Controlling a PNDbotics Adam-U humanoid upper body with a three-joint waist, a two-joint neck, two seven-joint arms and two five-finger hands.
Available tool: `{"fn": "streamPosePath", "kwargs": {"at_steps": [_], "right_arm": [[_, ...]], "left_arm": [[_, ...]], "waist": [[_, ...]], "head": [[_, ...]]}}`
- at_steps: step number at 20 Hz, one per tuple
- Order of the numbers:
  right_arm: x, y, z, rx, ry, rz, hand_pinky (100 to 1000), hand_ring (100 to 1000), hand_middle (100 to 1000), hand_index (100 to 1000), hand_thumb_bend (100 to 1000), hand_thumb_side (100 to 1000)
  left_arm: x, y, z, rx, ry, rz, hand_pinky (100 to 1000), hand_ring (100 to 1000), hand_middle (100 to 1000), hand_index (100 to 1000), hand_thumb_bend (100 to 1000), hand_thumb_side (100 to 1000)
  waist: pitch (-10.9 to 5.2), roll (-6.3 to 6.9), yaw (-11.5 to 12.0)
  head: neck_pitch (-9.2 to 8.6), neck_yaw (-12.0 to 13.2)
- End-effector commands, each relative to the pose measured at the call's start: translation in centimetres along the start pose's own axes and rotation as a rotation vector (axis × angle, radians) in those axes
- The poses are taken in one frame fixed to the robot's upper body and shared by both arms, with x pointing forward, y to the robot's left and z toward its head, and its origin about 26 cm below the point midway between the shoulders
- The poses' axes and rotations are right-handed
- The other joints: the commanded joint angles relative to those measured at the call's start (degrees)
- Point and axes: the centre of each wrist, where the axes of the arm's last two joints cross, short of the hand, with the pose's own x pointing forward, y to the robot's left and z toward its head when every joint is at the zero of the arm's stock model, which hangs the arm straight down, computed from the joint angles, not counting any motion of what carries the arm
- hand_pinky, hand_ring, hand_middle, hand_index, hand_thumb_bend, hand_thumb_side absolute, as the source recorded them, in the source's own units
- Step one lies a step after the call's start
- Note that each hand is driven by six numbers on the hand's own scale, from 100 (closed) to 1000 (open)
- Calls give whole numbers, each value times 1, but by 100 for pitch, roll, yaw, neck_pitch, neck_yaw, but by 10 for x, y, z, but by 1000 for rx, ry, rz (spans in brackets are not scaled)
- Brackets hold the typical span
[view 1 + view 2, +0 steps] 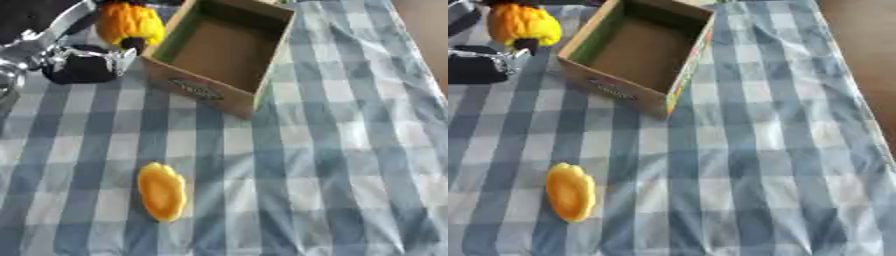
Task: Pick up objects on the table and place them in the box.
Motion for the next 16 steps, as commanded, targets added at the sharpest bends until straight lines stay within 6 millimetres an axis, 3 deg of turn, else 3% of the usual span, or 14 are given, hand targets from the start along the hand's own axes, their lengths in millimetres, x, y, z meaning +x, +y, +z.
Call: {"fn": "streamPosePath", "kwargs": {"at_steps": [1,7,16], "right_arm": [[9,-3,-10,3,-50,0,745,851,715,737,100,646],[11,1,-14,-6,-64,-24,744,851,714,736,100,647],[13,9,-19,-21,-79,-81,743,851,713,735,100,648]], "left_arm": [[-2,10,-19,35,79,-5,597,529,508,663,100,100],[2,-2,-51,82,164,11,592,521,505,670,100,100],[-7,-33,-85,100,176,64,596,520,508,679,100,100]], "waist": [[-54,-28,-29],[68,-66,-175],[203,-65,-496]], "head": [[-163,116],[-305,300],[-452,489]]}}
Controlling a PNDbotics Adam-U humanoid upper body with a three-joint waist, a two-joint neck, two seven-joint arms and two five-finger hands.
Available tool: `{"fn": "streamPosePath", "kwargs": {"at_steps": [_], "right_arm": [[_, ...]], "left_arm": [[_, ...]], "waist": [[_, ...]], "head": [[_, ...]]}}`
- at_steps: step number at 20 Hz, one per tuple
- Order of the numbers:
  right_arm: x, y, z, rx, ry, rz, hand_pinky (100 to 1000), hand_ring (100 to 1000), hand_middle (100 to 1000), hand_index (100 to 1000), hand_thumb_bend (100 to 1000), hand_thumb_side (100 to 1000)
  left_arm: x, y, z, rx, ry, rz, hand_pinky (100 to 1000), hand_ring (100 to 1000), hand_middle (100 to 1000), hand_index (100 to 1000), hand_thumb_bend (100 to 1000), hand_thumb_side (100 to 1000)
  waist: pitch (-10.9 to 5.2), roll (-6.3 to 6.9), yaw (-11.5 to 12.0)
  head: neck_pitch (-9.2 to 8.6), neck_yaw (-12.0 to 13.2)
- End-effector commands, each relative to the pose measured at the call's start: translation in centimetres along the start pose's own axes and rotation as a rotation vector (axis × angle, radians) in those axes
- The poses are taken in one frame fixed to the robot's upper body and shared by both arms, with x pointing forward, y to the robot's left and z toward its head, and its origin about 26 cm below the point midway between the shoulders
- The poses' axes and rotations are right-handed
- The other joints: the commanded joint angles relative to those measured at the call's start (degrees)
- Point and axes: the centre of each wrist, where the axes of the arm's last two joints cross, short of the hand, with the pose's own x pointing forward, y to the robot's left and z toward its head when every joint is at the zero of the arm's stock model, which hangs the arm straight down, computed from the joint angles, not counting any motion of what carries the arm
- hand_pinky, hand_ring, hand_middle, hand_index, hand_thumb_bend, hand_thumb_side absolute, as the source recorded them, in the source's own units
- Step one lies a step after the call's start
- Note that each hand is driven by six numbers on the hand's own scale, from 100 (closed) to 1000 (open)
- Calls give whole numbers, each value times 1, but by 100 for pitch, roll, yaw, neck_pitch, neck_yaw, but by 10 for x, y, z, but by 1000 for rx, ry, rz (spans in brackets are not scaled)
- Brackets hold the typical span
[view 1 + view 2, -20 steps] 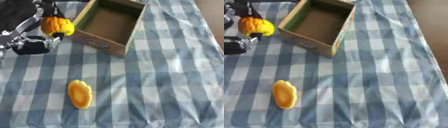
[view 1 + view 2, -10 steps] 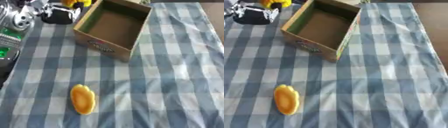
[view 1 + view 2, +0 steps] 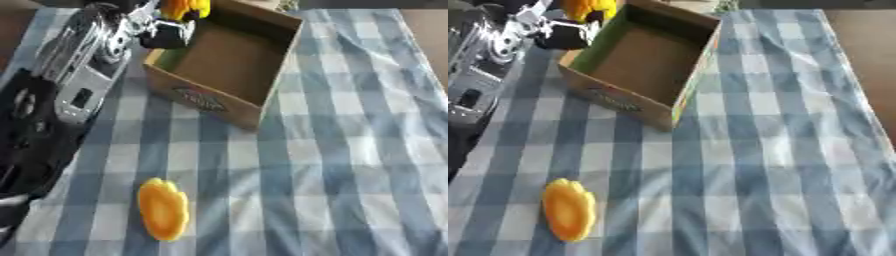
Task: Pick up objects on the table and place them in the box.
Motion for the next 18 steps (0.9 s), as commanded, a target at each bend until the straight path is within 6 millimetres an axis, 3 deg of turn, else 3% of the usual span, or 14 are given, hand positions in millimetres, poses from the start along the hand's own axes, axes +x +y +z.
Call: {"fn": "streamPosePath", "kwargs": {"at_steps": [1,5,8,10,12,14,15,18], "right_arm": [[8,1,-8,6,-42,-18,743,851,714,735,100,648],[9,2,-10,7,-48,-30,743,851,713,735,100,649],[9,3,-11,7,-49,-37,743,851,713,735,100,650],[9,3,-10,7,-47,-39,742,851,713,735,100,650],[9,3,-10,5,-46,-40,742,851,713,735,100,650],[9,3,-9,4,-43,-42,742,851,713,734,100,650],[9,3,-9,4,-41,-42,741,852,713,733,100,650],[8,3,-7,3,-33,-41,741,851,713,733,100,649]], "left_arm": [[-2,1,-12,41,-14,10,598,522,510,681,100,100],[-2,-16,-18,45,-29,15,633,549,538,709,100,100],[-3,-25,-20,31,-37,17,674,596,589,754,151,100],[-4,-31,-20,1,-40,16,723,672,671,832,234,100],[-5,-39,-19,-50,-39,19,820,792,791,912,330,201],[-8,-45,-19,-100,-29,23,863,837,846,954,385,249],[-9,-45,-19,-114,-24,22,905,878,900,986,496,295],[-8,-36,-18,-98,-18,-8,932,899,906,988,591,367]], "waist": [[-93,-3,-54],[-63,13,-129],[-58,23,-154],[-59,22,-151],[-65,20,-147],[-75,15,-140],[-82,14,-134],[-114,13,-114]], "head": [[-102,58],[-88,70],[-87,63],[-75,48],[-65,33],[-50,17],[-40,9],[6,-14]]}}
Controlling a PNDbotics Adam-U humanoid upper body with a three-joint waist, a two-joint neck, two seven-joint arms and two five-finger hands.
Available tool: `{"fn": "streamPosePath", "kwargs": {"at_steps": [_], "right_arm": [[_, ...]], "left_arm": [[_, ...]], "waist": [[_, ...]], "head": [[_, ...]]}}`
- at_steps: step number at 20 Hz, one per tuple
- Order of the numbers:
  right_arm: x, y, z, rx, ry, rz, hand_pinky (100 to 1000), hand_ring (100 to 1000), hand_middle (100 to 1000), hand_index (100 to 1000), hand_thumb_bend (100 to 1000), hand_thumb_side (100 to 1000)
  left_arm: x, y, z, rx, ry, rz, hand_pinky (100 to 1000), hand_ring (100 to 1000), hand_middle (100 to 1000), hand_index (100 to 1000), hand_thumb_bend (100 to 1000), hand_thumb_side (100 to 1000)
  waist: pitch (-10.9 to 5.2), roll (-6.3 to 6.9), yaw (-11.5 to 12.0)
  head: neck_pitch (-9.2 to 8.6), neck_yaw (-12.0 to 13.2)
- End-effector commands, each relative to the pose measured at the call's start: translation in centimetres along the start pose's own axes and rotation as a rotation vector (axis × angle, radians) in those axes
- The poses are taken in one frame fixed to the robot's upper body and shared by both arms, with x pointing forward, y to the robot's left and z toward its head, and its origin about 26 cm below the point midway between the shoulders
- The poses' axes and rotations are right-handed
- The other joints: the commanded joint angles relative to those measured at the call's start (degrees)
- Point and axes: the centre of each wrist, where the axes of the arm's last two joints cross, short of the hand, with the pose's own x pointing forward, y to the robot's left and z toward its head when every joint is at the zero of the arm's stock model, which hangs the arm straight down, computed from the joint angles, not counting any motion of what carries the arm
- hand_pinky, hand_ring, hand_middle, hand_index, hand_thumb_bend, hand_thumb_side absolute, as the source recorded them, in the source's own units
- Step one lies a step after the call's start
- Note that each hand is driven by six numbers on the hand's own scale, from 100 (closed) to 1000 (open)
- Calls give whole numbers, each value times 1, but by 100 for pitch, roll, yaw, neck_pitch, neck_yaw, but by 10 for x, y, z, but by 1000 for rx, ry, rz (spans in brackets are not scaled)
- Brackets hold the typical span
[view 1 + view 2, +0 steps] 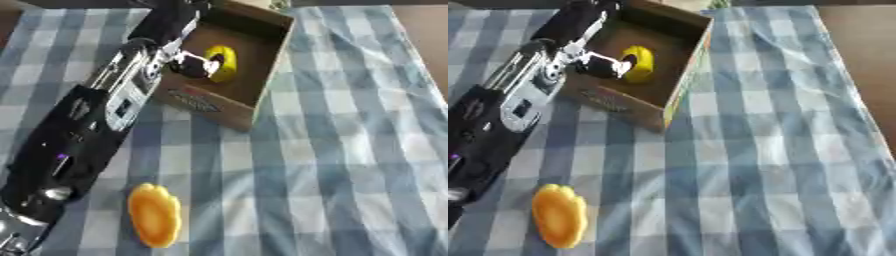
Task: Pick up objects on the table and place them in the box.
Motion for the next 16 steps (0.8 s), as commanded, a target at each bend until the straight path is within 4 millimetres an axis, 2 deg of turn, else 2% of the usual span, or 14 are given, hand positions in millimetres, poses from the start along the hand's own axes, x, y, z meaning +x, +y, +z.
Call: {"fn": "streamPosePath", "kwargs": {"at_steps": [1,3,6,9,11,16], "right_arm": [[7,-2,-5,5,-30,-1,741,851,713,733,100,649],[7,-2,-5,4,-28,0,741,851,713,734,100,648],[7,-4,-4,3,-26,5,741,851,713,734,100,647],[6,-7,-2,3,-22,22,742,850,713,734,100,647],[6,-10,-1,5,-19,40,742,850,713,734,100,647],[6,-14,0,12,-16,69,743,849,714,735,100,647]], "left_arm": [[3,18,1,43,-4,-35,934,902,905,987,601,370],[4,22,3,62,-3,-49,929,897,896,978,586,368],[4,31,9,109,-2,-29,906,874,875,950,485,331],[1,50,18,196,-22,-9,887,850,829,928,475,244],[-1,60,26,247,-69,-19,862,826,800,921,450,260],[-1,39,57,199,-213,-59,845,803,779,917,379,322]], "waist": [[-178,-20,13],[-204,-20,25],[-253,-12,55],[-308,18,114],[-351,62,178],[-464,157,342]], "head": [[45,-37],[78,-65],[149,-143],[249,-266],[314,-396],[425,-638]]}}
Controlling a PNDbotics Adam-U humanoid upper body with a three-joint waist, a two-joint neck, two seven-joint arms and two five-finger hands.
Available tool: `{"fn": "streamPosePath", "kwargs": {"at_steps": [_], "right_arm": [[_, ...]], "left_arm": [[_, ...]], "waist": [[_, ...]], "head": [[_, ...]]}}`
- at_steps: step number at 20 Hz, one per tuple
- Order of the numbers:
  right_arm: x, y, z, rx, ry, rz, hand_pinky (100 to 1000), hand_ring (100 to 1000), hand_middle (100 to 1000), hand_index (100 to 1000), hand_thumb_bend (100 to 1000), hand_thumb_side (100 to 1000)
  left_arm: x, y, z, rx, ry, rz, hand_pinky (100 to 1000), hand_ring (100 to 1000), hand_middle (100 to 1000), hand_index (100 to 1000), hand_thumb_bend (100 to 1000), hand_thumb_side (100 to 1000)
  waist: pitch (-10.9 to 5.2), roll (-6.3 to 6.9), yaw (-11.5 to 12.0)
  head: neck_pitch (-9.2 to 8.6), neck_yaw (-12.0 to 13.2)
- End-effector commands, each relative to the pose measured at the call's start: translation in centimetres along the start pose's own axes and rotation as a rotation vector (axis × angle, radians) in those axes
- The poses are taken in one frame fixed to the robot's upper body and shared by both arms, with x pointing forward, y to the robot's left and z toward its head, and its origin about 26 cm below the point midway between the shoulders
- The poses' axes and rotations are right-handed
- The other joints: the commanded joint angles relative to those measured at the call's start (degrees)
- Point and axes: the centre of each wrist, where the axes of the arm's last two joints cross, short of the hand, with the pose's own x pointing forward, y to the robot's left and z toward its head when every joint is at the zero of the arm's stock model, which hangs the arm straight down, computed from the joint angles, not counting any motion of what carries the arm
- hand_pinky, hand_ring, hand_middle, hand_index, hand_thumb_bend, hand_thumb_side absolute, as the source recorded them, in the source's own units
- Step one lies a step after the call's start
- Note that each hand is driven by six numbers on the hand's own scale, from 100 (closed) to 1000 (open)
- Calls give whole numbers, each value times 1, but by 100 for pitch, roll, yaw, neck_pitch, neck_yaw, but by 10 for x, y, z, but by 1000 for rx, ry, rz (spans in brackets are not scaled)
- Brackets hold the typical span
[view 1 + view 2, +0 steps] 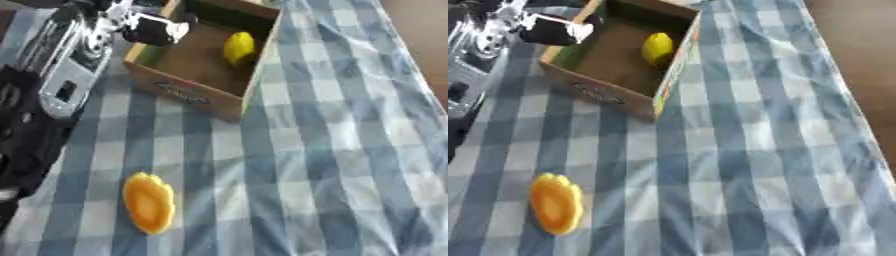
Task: Pick up objects on the table and place them in the box.
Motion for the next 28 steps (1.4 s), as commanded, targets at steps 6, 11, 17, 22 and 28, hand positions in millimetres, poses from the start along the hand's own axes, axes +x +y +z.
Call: {"fn": "streamPosePath", "kwargs": {"at_steps": [6,11,17,22,28], "right_arm": [[9,-7,-8,15,-44,43,742,848,714,735,100,647],[8,-6,-6,18,-37,41,742,848,714,735,100,647],[7,-6,-4,18,-26,42,741,849,714,734,100,648],[7,-7,-3,14,-21,46,741,850,714,734,100,648],[6,-7,-1,12,-14,49,740,851,714,733,100,648]], "left_arm": [[13,-19,65,-214,-276,-24,855,823,808,929,440,280],[16,-24,108,-373,-406,9,860,835,818,929,488,233],[2,0,129,-428,-475,19,859,835,819,931,501,238],[-11,5,135,-467,-515,57,849,827,813,931,482,256],[-25,16,140,-442,-555,99,846,821,809,936,468,298]], "waist": [[-220,-18,145],[-268,-23,192],[-316,-14,210],[-342,-19,235],[-342,-24,280]], "head": [[159,-236],[241,-275],[260,-253],[261,-299],[261,-358]]}}
